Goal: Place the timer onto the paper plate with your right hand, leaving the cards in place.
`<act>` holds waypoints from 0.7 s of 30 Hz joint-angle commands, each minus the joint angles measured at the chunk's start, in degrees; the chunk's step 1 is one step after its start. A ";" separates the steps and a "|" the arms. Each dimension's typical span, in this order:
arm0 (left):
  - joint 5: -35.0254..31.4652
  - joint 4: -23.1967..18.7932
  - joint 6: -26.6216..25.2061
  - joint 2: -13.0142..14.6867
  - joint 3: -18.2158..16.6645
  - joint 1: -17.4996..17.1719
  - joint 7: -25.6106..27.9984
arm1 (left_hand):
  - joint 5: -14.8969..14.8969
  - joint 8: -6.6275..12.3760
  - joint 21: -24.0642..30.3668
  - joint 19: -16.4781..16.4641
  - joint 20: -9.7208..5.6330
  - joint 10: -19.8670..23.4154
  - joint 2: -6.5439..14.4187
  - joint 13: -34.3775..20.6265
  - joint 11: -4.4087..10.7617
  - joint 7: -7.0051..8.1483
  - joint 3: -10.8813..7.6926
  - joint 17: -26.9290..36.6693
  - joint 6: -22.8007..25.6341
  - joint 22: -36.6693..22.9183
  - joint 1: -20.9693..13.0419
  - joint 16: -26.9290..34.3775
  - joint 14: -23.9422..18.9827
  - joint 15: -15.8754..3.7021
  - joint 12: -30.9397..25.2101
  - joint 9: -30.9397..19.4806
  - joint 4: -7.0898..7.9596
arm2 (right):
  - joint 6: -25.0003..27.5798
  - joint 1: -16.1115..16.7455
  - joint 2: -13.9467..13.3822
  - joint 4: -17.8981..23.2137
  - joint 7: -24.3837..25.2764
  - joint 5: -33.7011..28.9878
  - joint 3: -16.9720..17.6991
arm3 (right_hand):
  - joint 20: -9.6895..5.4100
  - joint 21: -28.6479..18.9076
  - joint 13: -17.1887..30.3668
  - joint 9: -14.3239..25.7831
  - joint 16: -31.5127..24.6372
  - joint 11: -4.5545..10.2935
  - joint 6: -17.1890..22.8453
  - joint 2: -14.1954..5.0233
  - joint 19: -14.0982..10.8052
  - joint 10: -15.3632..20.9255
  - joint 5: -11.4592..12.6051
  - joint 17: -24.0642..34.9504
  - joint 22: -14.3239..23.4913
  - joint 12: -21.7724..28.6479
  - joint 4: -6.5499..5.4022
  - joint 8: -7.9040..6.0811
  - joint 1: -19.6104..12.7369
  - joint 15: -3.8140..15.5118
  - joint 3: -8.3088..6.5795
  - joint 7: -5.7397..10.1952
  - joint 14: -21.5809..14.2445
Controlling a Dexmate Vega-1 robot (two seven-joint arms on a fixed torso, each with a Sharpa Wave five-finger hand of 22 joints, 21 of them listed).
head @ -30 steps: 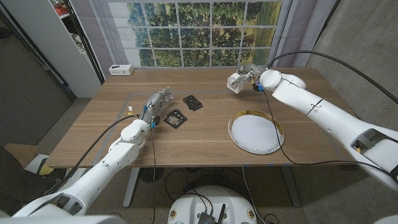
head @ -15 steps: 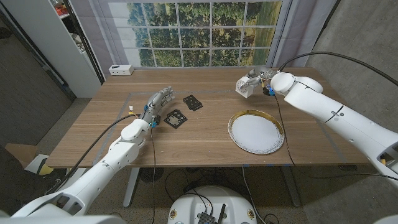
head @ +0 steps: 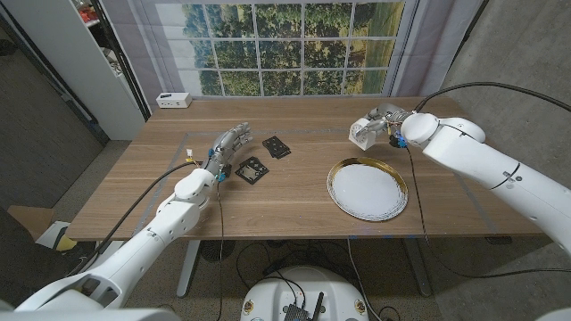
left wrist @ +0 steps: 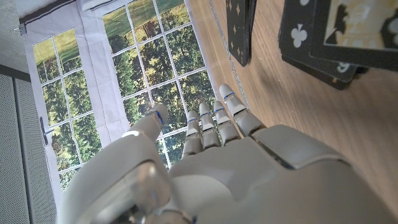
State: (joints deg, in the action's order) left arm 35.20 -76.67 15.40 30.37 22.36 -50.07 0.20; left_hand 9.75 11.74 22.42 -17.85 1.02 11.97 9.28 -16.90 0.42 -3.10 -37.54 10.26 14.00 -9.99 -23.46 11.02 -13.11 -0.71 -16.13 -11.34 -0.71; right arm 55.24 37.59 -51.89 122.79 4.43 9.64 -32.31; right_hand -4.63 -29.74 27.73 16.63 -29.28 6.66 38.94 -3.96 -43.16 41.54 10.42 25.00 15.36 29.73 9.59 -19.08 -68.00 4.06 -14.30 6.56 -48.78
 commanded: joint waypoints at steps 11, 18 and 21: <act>-0.66 2.07 -0.92 -0.80 1.39 2.55 -1.75 | 0.07 0.39 -0.49 -0.48 0.06 0.65 -0.05 -0.38 -0.14 0.11 -0.19 0.15 0.48 -0.26 0.59 0.18 -0.78 0.00 -0.41 -0.08 -0.21 | -2.78 10.32 -12.62 8.18 0.71 9.07 6.84 | -6.19 -2.82 1.22 0.18 1.71 2.40 6.32 -4.80 4.55 -0.73 0.25 10.66 0.43 -1.44 -0.57 0.41 -7.10 9.79 -0.98 5.41 0.80; -0.67 2.75 -0.95 -1.12 1.62 3.17 -2.18 | 0.07 0.36 -0.56 -0.54 0.09 0.74 -0.05 -0.46 -0.17 0.06 -0.21 0.15 0.49 -0.26 0.62 0.16 -0.81 -0.02 -0.43 -0.08 -0.24 | -6.49 12.78 -14.26 8.07 0.96 10.03 7.57 | -6.45 -4.34 1.35 0.28 2.14 2.96 7.67 -5.02 5.71 -0.68 0.22 11.41 0.44 -2.03 -0.81 0.51 -7.61 9.81 -0.70 5.38 1.30; -0.61 3.03 -1.00 -1.25 1.68 3.34 -2.30 | 0.07 0.36 -0.59 -0.56 0.09 0.77 -0.05 -0.48 -0.18 0.12 -0.22 0.15 0.53 -0.26 0.63 0.15 -0.82 -0.02 -0.43 -0.08 -0.24 | -7.51 13.02 -14.54 7.90 0.47 9.88 6.88 | -6.54 -5.36 1.58 0.34 2.37 3.08 8.05 -5.10 6.32 -0.52 0.23 11.75 0.41 -2.25 -0.89 0.78 -7.90 9.82 -0.51 5.41 1.41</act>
State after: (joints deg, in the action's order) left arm 34.66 -74.56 14.64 29.53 23.67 -47.63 -1.57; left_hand 9.75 11.74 21.97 -17.85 1.02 12.21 9.28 -17.17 0.18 -3.09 -37.54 10.26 13.99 -9.99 -23.46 11.02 -13.64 -0.82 -16.13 -11.33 -0.72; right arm 52.09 47.51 -63.33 130.18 5.45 18.05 -26.03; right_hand -3.53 -34.30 28.99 16.66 -27.27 9.13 41.67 -2.81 -37.31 40.72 10.41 29.68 15.59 27.94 9.65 -18.51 -69.15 5.47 -14.36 7.52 -47.37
